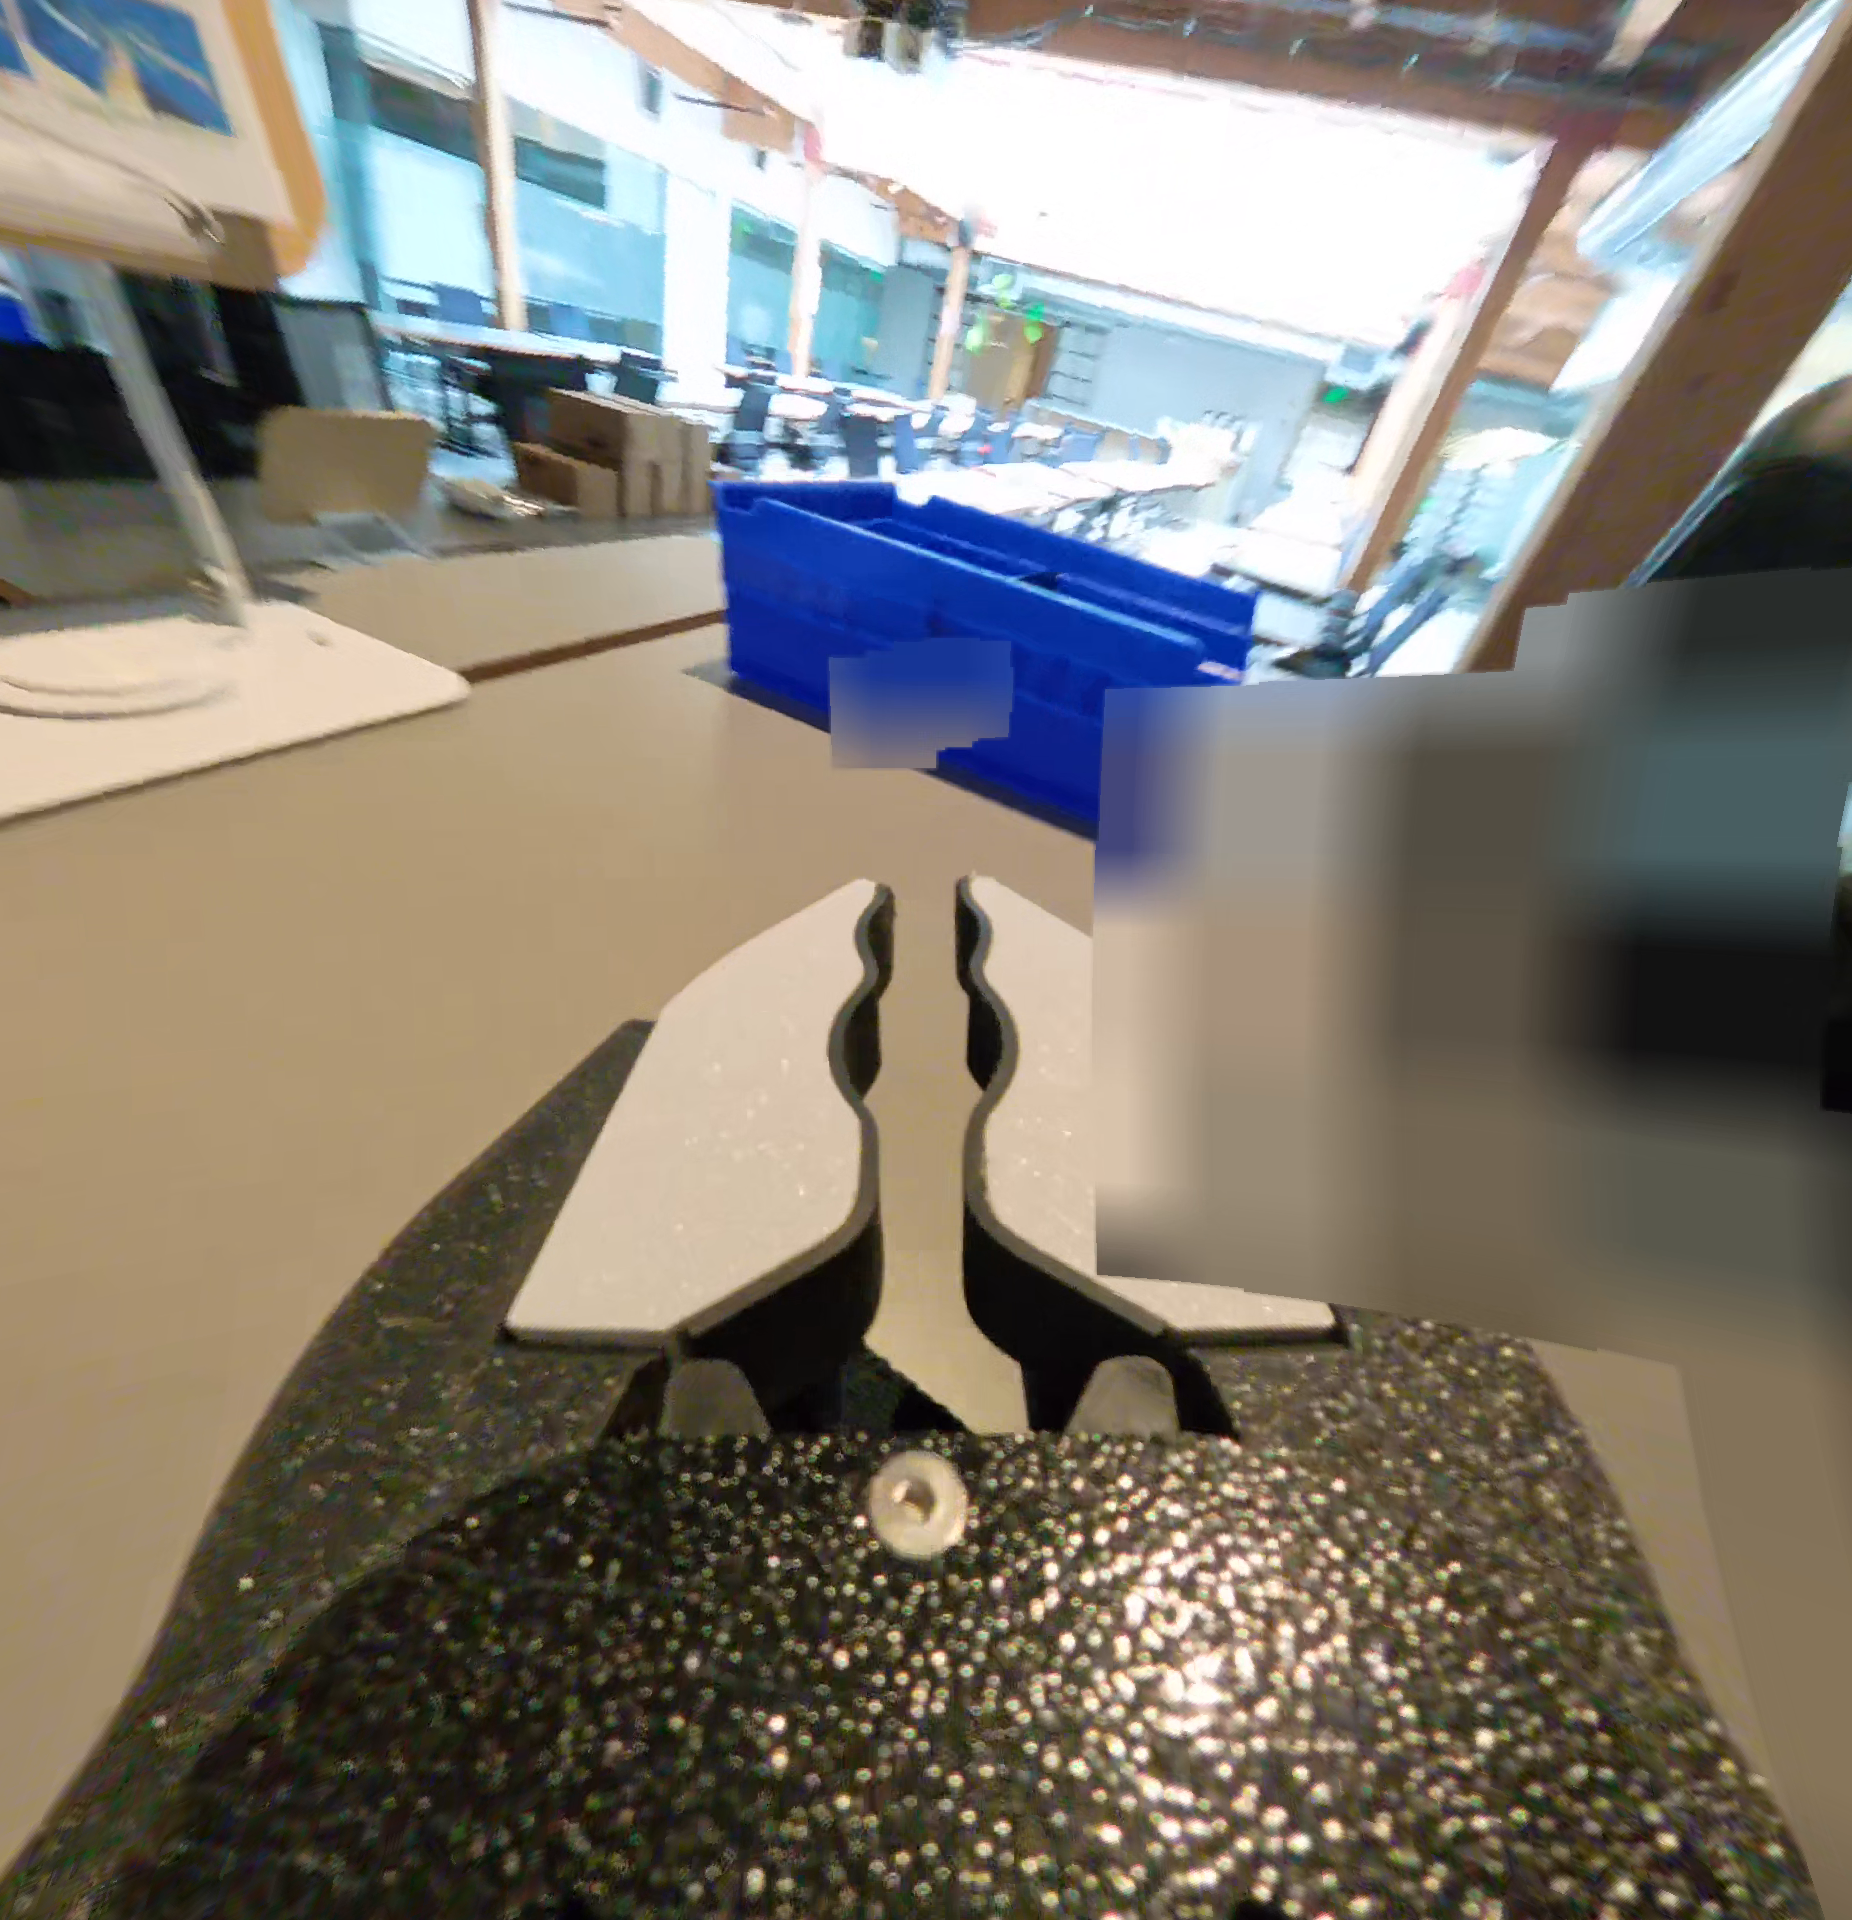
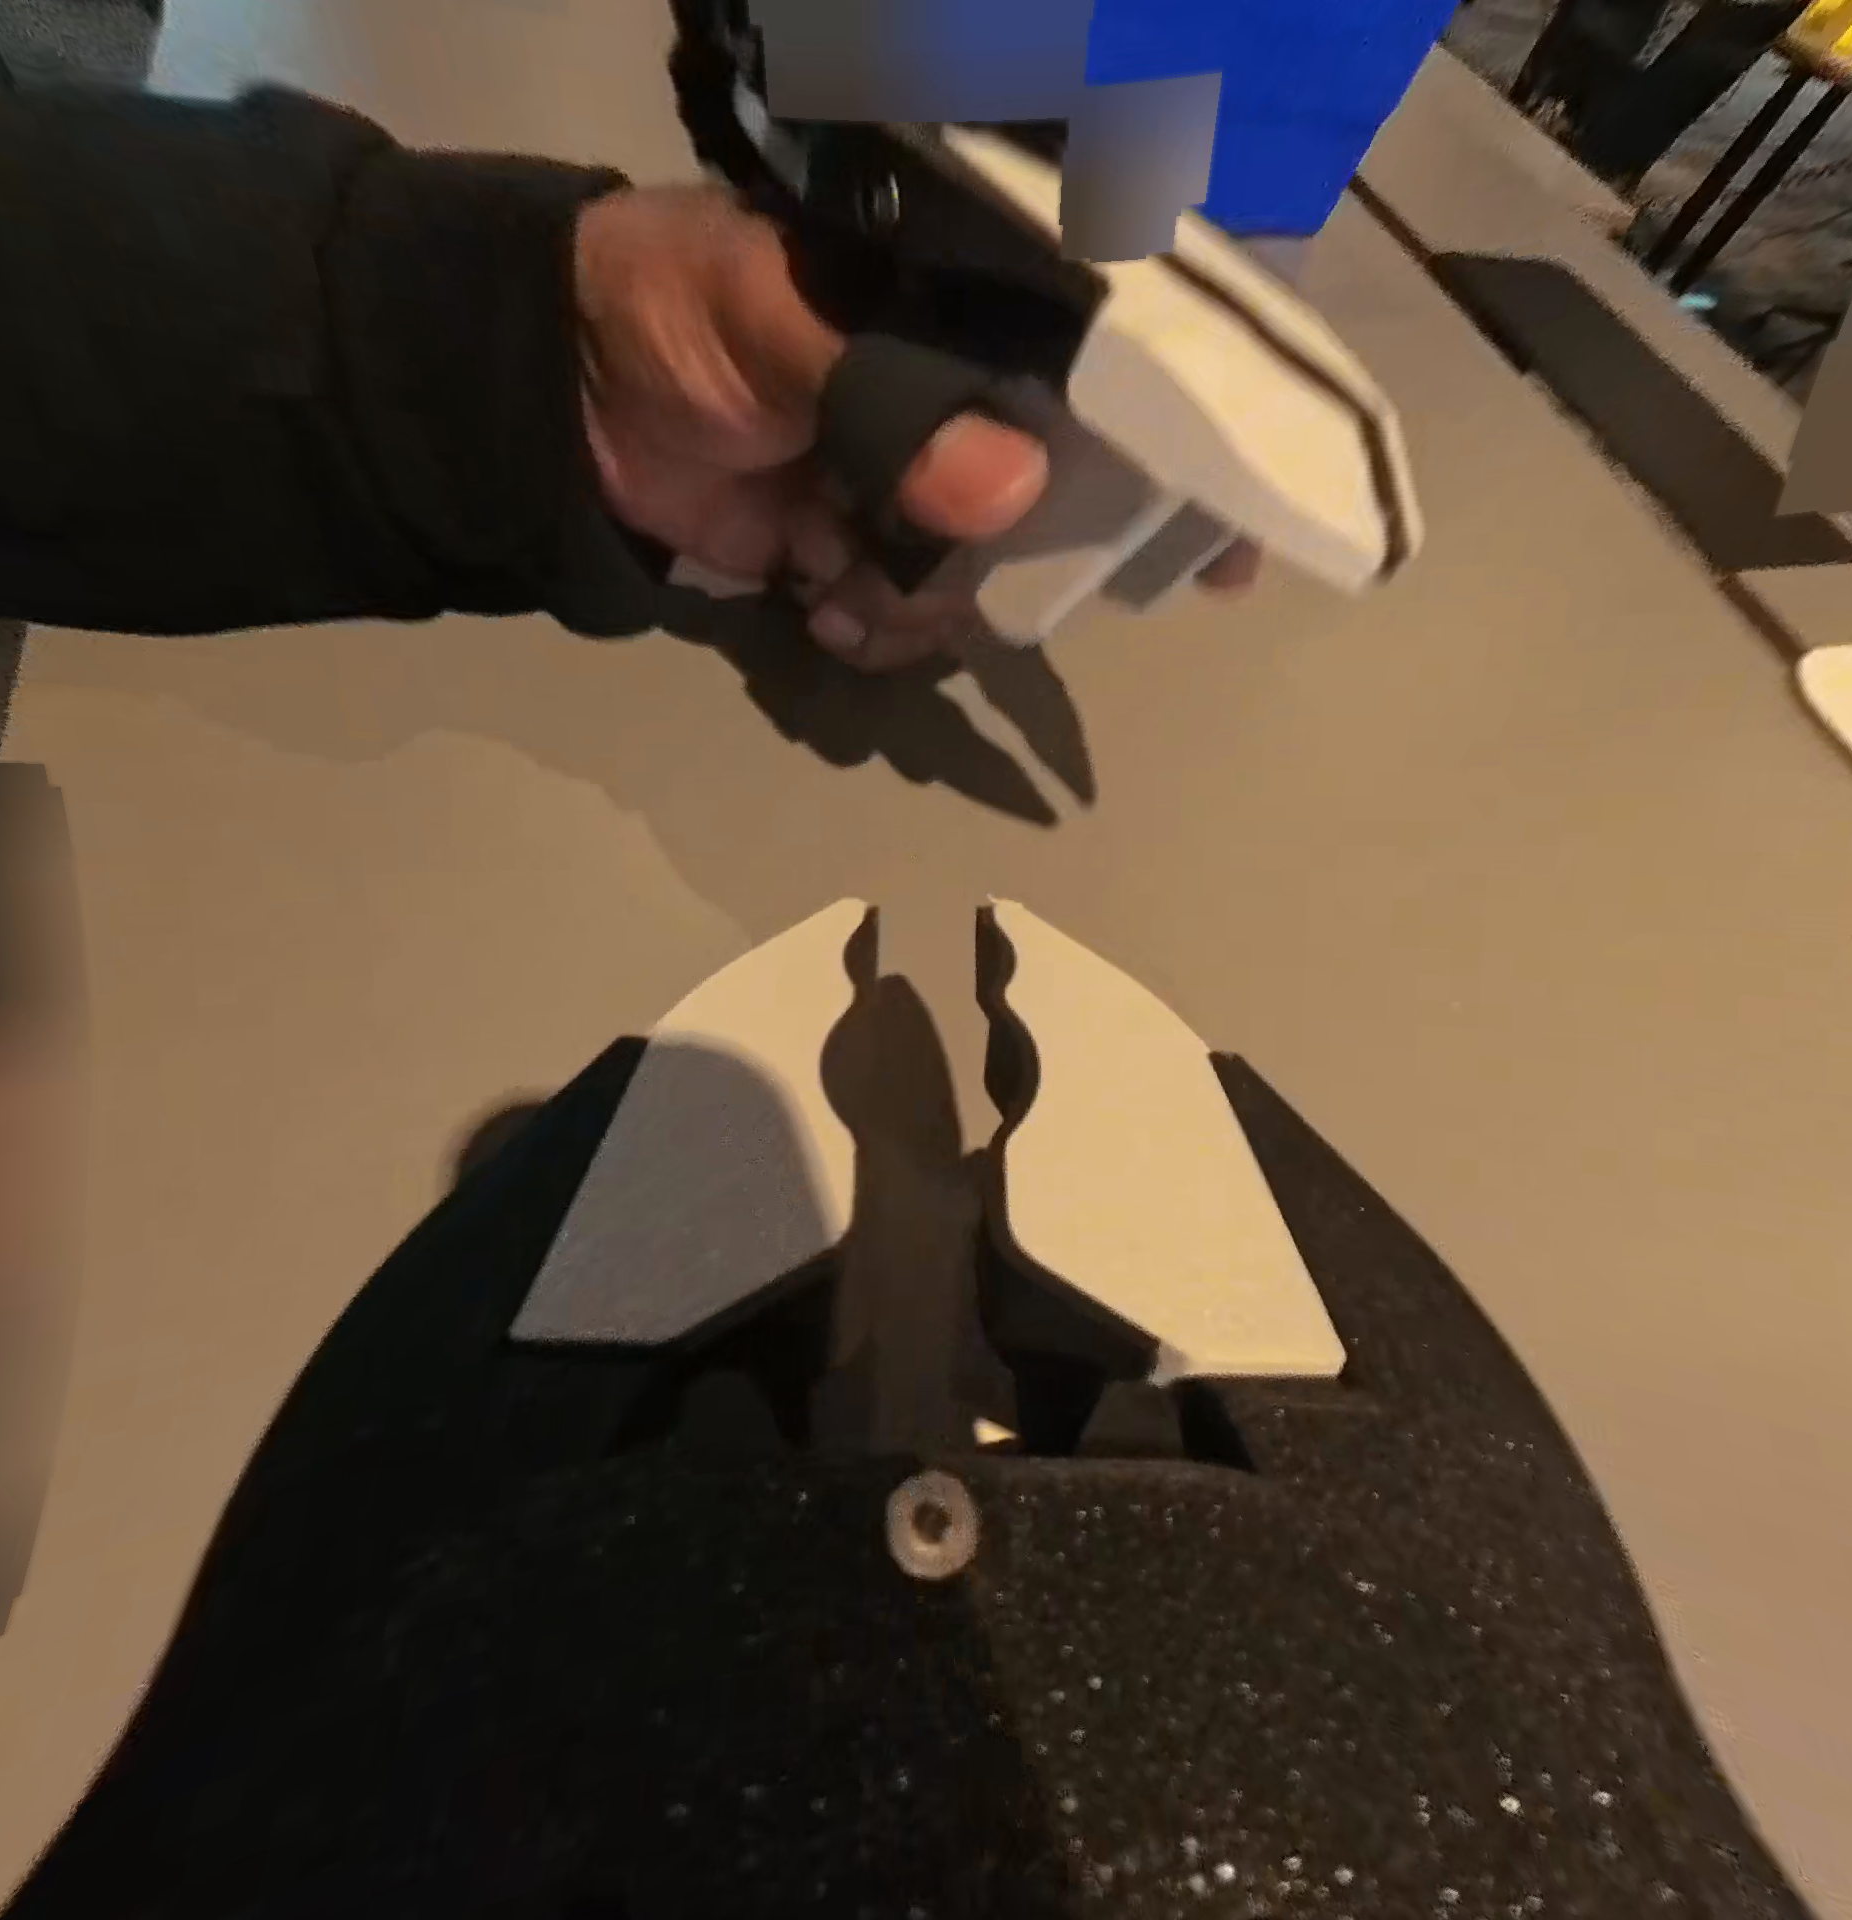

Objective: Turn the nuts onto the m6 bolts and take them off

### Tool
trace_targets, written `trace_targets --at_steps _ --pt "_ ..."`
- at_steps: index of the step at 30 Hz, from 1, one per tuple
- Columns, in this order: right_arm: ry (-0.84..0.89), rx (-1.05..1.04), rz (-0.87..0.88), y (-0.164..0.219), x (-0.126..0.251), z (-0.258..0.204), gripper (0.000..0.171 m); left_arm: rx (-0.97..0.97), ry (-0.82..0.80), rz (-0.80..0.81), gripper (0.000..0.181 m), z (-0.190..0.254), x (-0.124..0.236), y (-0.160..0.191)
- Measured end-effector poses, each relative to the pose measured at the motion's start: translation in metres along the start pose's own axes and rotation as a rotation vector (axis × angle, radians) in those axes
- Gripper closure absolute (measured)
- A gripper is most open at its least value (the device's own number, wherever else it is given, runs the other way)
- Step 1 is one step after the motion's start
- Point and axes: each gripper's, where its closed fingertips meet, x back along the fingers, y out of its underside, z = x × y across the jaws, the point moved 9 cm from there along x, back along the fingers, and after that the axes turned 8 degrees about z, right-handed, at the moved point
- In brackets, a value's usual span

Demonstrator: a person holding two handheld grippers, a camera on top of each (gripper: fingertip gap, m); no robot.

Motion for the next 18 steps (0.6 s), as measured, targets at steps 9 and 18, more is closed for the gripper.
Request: trace_targets --at_steps 9,18 --pt "0.039 -0.052 -0.118 0.018 -0.012 -0.003 0.151 -0.249 -0.629 -0.14 0.165 -0.039 0.166 -0.149" --pt "0.143 -0.02 -0.238 0.019 -0.024 -0.01 0.152 0.282 -0.952 -0.75 0.158 -0.263 0.268 -0.109"
